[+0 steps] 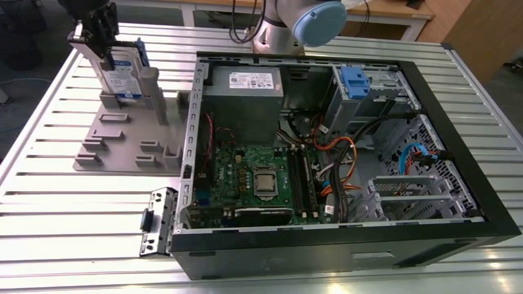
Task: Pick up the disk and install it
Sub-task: 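Pick up the disk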
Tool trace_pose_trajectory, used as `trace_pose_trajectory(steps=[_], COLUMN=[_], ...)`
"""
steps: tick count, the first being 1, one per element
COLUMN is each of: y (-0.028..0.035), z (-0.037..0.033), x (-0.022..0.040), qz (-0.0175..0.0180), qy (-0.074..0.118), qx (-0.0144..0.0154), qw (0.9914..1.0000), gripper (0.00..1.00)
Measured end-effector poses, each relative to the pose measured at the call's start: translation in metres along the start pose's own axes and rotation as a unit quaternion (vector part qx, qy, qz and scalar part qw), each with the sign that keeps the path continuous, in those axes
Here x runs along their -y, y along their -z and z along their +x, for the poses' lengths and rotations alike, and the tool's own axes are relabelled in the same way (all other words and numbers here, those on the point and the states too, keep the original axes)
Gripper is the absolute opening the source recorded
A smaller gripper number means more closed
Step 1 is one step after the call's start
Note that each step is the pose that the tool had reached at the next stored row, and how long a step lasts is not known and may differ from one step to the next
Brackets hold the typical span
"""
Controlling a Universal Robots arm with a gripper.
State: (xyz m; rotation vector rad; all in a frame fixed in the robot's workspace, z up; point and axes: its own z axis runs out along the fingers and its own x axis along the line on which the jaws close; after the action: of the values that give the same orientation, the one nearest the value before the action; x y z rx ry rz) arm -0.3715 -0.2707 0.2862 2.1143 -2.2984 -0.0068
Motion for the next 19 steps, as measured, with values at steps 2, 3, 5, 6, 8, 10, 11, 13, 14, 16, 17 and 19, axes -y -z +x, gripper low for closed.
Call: trace_pose_trajectory(steps=[2,3,5,6,8,10,11,13,14,16,17,19], y=[0.0013,0.0019,0.0031,0.0036,0.0047,0.0055,0.006,0.007,0.0073,0.0081,0.0085,0.0091], z=[0.0,0.0,0.0,0.0,0.0001,0.0001,0.0001,0.0001,0.0001,0.0001,0.0001,0.0001], x=[0.0,0.0,-0.0001,-0.0001,-0.0001,-0.0001,-0.0001,-0.0001,-0.0001,-0.0001,-0.0001,-0.0001], qz=[-0.0001,0.0,0.0,0.0,0.0,0.0001,0.0,0.0,0.0001,0.0,0.0,0.0001], qy=[0.0,0.0,0.0,0.0,0.0,0.0,0.0,0.0,0.0,0.0,0.0,0.0], qx=[0.0,0.0,0.0,0.0,0.0,0.0,0.0,0.0,0.0,0.0,0.0,0.0], qw=[1.0,1.0,1.0,1.0,1.0,1.0,1.0,1.0,1.0,1.0,1.0,1.0], gripper=[0.36,0.36,0.36,0.36,0.36,0.36,0.36,0.36,0.36,0.36,0.36,0.36])
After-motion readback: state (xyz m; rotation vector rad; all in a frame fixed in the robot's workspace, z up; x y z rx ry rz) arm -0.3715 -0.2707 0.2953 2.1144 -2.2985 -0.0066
